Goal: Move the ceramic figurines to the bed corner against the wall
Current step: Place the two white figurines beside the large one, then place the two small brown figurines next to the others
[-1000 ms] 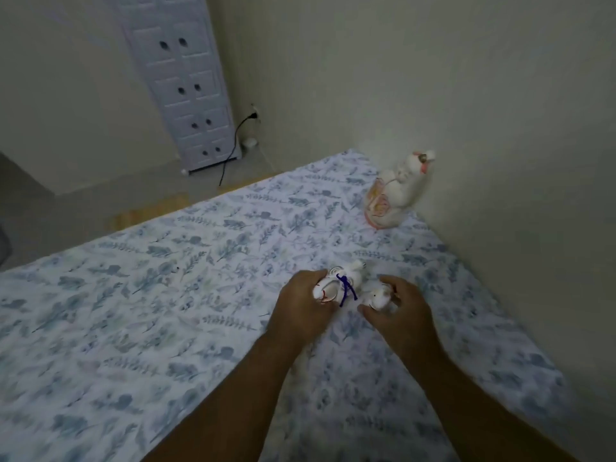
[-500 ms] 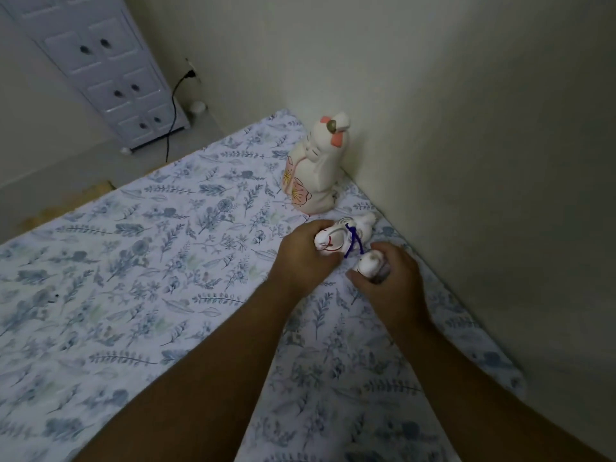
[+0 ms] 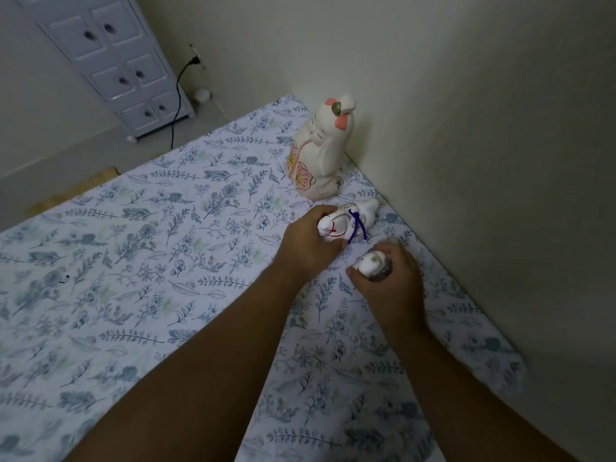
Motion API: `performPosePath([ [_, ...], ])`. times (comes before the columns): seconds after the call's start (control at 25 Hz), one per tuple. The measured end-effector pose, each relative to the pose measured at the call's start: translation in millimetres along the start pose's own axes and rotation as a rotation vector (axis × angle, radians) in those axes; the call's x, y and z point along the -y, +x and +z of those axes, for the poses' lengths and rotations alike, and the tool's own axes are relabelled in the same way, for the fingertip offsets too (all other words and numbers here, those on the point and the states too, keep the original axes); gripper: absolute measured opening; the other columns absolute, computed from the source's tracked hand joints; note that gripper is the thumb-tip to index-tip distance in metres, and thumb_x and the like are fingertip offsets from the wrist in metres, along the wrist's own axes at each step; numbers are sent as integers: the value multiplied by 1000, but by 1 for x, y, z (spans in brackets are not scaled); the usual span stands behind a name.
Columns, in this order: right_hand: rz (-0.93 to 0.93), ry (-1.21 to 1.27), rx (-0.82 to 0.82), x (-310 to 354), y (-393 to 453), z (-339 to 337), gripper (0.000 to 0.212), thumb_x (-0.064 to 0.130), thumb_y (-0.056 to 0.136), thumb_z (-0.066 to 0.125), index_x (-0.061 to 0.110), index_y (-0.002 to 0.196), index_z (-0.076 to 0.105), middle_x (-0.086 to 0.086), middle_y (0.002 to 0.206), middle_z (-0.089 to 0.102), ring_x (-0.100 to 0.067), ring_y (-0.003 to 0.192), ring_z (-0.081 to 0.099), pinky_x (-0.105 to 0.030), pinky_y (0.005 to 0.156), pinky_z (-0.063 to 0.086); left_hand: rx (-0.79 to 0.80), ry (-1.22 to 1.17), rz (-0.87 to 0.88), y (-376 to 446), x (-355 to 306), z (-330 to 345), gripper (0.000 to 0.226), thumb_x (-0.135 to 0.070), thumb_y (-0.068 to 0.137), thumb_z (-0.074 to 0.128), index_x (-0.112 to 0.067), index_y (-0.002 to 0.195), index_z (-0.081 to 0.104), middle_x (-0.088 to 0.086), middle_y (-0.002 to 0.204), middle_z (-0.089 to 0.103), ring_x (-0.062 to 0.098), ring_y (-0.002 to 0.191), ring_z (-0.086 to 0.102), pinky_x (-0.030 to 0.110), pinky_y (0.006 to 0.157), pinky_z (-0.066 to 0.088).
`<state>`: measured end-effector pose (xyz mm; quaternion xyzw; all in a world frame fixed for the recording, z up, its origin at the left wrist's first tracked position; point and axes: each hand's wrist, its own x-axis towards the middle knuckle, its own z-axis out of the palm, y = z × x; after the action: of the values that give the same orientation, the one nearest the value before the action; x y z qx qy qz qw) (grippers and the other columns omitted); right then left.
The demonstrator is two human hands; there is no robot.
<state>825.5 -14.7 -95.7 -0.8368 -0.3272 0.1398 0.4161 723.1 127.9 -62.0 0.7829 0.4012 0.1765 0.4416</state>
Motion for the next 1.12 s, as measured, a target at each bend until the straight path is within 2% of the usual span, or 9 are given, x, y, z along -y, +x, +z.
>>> performPosePath([
  [0.08,27,-12,24,2,0,-1,60,29,63,96,12,111,65,-2,104,63,-22,94,62,-42,76,60,-3,-8,-34,-5,-1,-2,57,-22,76,85,-19,128,61,-11,111,66,3,96,59,11,78,47],
  [0.24,-57,-143,62,15,-17,-3,79,39,68,91,11,134,58,-11,137,57,-32,131,49,-52,101,50,-91,-46,-78,-53,5,-24,67,-33,83,80,-18,142,50,-16,124,50,-19,104,34,-11,79,24],
  [0.36,-174,-267,90,38,-47,1,81,50,80,78,14,146,48,-11,157,44,-32,149,31,-52,119,31,-157,24,-125,-117,21,-58,67,-36,92,69,-17,149,41,-3,152,44,-3,133,31,8,107,20],
  [0.48,-332,-307,184,81,-94,22,74,52,87,67,15,148,47,-9,158,43,-29,150,29,-53,120,29,-232,111,-221,-199,41,-101,66,-37,96,63,-16,153,36,4,160,34,18,150,18,40,121,20],
  [0.56,-432,-324,305,111,-133,43,72,49,90,67,14,150,46,-6,160,41,-26,152,25,-52,121,27,-298,176,-268,-256,55,-128,64,-38,98,59,-15,153,35,4,161,32,20,152,15,44,122,18],
  [0.72,-612,-313,546,158,-228,90,70,44,93,66,15,153,44,-1,163,35,-20,155,20,-50,123,23,-385,257,-328,-353,83,-173,63,-38,100,53,-13,154,33,5,162,30,20,153,11,40,123,10],
  [0.88,-747,-289,735,176,-305,119,66,36,90,60,15,151,47,-1,160,41,-20,153,25,-39,125,14,-446,218,-350,-424,107,-196,72,-36,90,53,-16,155,31,1,163,29,6,148,2,30,121,-2],
  [1.0,-715,-299,869,174,-339,131,72,34,85,68,15,152,46,-2,156,45,-22,149,34,-39,122,24,-397,205,-396,-465,130,-201,83,-43,82,61,-15,154,31,-1,160,31,16,151,11,33,122,10],
  [1.12,-524,-195,951,173,-356,142,76,22,83,78,20,151,43,6,131,55,-12,124,49,-30,106,41,-369,97,-442,-478,150,-199,77,-27,79,71,-15,149,39,1,145,46,19,137,38,23,105,29],
])
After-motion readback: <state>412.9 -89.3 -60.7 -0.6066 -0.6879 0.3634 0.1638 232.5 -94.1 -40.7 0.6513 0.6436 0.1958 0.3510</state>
